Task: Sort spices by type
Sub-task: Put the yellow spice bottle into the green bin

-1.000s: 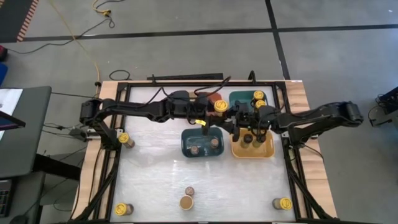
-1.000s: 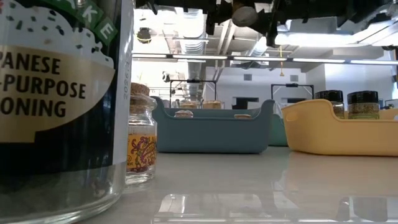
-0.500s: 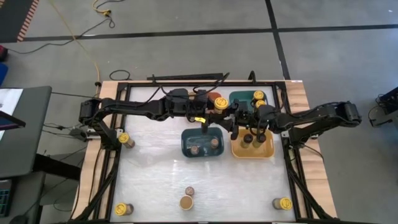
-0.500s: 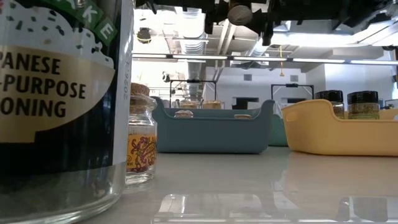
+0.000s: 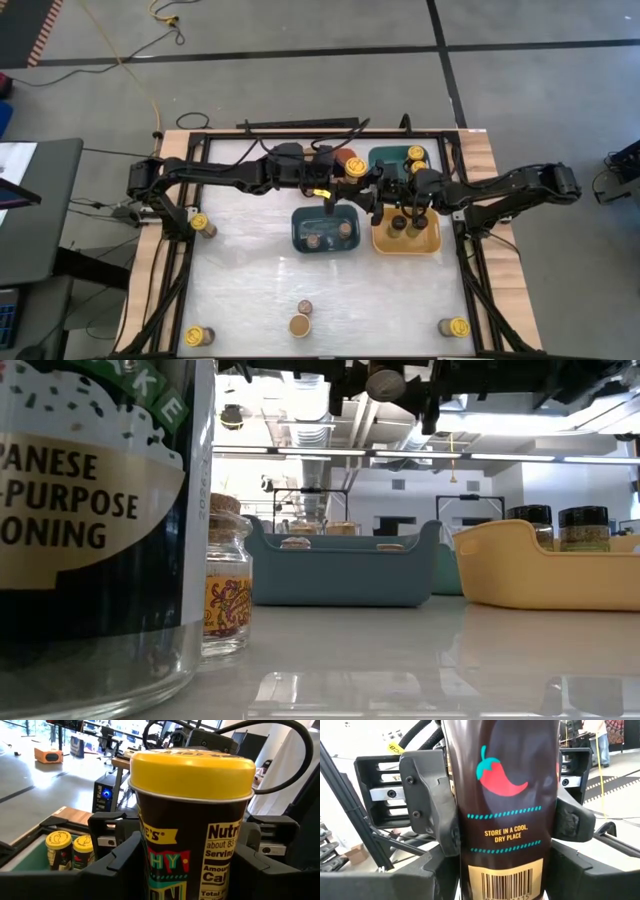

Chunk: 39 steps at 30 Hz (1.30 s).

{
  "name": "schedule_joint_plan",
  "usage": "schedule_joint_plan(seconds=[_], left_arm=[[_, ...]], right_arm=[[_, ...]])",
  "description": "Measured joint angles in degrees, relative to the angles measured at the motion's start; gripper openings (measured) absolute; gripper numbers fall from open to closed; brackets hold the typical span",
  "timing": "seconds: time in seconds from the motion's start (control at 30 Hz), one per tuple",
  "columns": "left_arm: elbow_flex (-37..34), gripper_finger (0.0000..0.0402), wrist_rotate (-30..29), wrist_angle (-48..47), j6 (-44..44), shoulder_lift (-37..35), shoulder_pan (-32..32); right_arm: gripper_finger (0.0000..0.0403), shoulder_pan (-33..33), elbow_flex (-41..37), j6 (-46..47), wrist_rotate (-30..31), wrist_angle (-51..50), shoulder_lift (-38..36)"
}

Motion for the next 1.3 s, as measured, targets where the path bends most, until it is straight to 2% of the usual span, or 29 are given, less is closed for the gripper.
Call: schedule_joint_plan(seconds=[0.13,0.47,0.73,0.87,1.03,1.17,1.3], left_arm=[[0.0,0.0203,-0.1,0.2,0.3,0.2,0.0],[-0.1,0.0203,-0.4,0.2,0.4,0.4,0.1],[-0.2,0.0203,-0.4,-1.4,1.0,-2.3,1.1],[-0.2,0.0203,-0.4,-8.1,3.6,-6.1,1.9],[-0.2,0.0203,-5.6,-20.8,9.4,-10.8,1.6],[-0.2,0.0203,-8.1,-29.9,15.2,-12.3,0.8],[-0.2,0.0203,-9.1,-36.6,19.0,-12.4,-0.2]], right_arm=[[0.0267,0.0,0.1,1.1,-0.1,-1.3,0.0],[0.0342,0.0,0.3,1.7,-1.0,-4.4,0.1],[0.035,-0.1,0.3,0.9,-1.2,-18.7,-6.2],[0.035,-0.4,0.3,0.0,-1.2,-25.2,-11.5],[0.035,-0.5,0.3,-0.1,-1.1,-32.0,-17.4],[0.035,-0.5,0.2,-1.2,-1.1,-31.9,-18.4],[0.035,0.2,2.7,-8.3,-1.0,-31.8,-17.6]])
